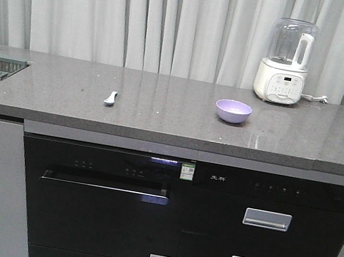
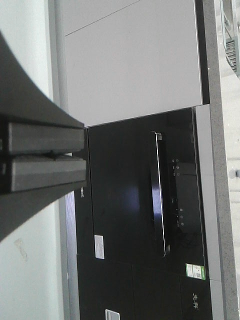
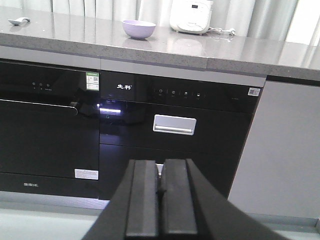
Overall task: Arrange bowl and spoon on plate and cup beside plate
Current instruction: 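Drive the base toward the counter with the spoon and bowl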
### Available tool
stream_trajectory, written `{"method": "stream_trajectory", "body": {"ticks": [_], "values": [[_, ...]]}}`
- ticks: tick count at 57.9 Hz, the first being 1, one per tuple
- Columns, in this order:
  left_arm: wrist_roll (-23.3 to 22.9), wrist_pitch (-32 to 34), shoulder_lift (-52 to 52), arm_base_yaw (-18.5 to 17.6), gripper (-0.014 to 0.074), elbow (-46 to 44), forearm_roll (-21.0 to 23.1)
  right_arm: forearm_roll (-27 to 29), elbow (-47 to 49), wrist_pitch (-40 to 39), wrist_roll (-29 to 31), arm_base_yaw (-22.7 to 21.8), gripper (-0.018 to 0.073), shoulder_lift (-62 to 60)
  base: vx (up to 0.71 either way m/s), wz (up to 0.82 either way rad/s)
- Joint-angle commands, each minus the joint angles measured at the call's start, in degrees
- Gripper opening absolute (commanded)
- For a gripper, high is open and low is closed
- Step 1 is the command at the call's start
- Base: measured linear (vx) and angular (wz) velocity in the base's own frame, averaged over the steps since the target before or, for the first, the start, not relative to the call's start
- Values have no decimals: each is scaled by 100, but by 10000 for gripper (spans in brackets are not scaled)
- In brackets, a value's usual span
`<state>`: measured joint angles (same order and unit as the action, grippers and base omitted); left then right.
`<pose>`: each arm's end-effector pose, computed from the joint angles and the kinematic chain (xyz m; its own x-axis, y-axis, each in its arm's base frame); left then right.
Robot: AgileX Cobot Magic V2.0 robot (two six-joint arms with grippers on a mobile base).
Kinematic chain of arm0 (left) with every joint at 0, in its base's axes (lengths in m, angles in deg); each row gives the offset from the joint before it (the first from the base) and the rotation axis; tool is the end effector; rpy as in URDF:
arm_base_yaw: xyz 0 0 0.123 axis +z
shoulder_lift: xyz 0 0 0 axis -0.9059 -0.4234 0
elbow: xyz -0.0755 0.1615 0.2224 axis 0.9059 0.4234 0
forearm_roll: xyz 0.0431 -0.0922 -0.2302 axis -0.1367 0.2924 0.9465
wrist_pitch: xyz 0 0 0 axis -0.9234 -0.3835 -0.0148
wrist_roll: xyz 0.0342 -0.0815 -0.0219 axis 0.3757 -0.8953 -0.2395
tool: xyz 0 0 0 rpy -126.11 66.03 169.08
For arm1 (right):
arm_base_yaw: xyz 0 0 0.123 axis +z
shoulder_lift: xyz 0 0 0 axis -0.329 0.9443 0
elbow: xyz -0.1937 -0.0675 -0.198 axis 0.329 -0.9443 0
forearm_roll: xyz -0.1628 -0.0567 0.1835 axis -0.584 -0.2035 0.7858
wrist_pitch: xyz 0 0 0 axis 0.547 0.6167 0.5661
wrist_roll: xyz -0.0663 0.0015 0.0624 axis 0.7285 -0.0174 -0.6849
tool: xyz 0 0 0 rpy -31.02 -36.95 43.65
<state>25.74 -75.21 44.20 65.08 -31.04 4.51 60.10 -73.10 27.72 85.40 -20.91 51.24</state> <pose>0.0541 -0.0008 0.1761 -0.2376 0.0575 -0.9697 0.0213 0.9983 0.0540 0.0561 -0.0036 0.1858 -0.1359 -0.1014 -0.9855 0.0368 0.9935 -0.1073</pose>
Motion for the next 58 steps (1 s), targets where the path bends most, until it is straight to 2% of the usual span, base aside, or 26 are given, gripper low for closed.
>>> {"method": "stream_trajectory", "body": {"ticks": [1,58], "values": [[-40,438,77,0,-6,114,42,-68,-104,-457,42,-9,-9,-117,0,0],[-40,438,77,0,-6,114,42,-68,-104,-477,42,-9,-9,-117,0,0]]}}
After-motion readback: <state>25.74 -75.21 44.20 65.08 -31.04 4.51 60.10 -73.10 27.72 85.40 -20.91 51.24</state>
